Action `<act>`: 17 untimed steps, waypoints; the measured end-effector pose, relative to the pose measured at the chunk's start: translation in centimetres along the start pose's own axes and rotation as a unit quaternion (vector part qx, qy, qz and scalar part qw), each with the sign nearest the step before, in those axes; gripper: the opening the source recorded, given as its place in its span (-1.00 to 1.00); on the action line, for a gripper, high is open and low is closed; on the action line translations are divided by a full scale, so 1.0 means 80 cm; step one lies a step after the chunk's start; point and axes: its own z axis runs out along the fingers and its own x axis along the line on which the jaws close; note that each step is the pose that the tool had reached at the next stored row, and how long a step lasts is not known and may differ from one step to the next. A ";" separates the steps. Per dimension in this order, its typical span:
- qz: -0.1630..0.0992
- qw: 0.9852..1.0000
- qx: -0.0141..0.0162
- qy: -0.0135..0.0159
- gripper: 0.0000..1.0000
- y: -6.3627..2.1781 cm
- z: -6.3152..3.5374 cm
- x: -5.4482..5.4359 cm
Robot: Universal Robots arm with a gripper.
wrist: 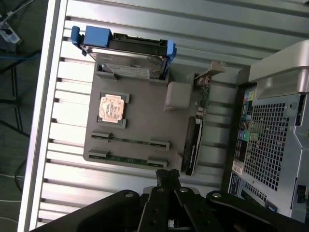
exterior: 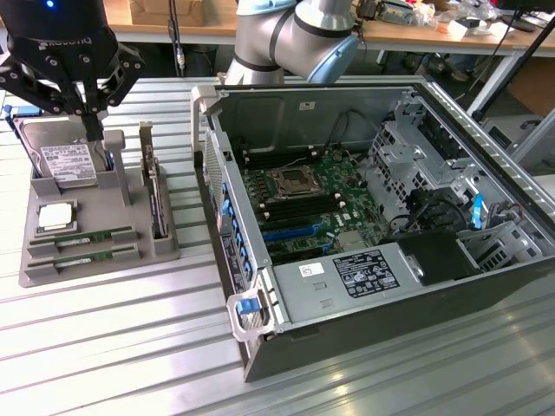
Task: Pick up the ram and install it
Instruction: 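Pick up the ram and move it above insertion slot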
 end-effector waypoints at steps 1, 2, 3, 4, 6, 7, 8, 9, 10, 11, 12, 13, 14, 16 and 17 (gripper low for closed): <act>-0.003 1.000 0.000 0.000 -0.79 0.000 0.000 0.000; -0.009 1.000 0.000 0.000 -0.79 0.000 0.000 0.000; -0.012 1.000 0.000 0.000 -0.79 0.000 0.000 0.000; -0.015 1.000 0.000 0.001 -0.79 0.000 0.000 0.000; -0.022 1.000 -0.001 0.001 -0.79 0.000 0.000 0.000; -0.027 1.000 -0.001 0.001 -0.79 0.000 0.000 0.000; -0.035 0.999 -0.001 0.001 -0.79 0.000 0.000 0.000; -0.040 0.999 -0.001 0.002 -0.79 0.000 0.000 0.000; -0.045 0.999 -0.001 0.002 -0.79 0.000 0.000 0.000; -0.047 0.999 -0.001 0.002 -0.79 0.000 0.000 0.000; -0.049 0.999 -0.001 0.002 -0.79 0.000 0.000 0.000; -0.054 0.999 -0.001 0.002 -0.79 0.000 0.000 0.000; -0.059 0.998 -0.001 0.002 -0.79 0.000 0.000 0.000; -0.064 0.998 -0.002 0.002 -0.79 0.000 0.000 0.000; -0.068 0.998 -0.002 0.003 -0.79 0.000 0.000 0.000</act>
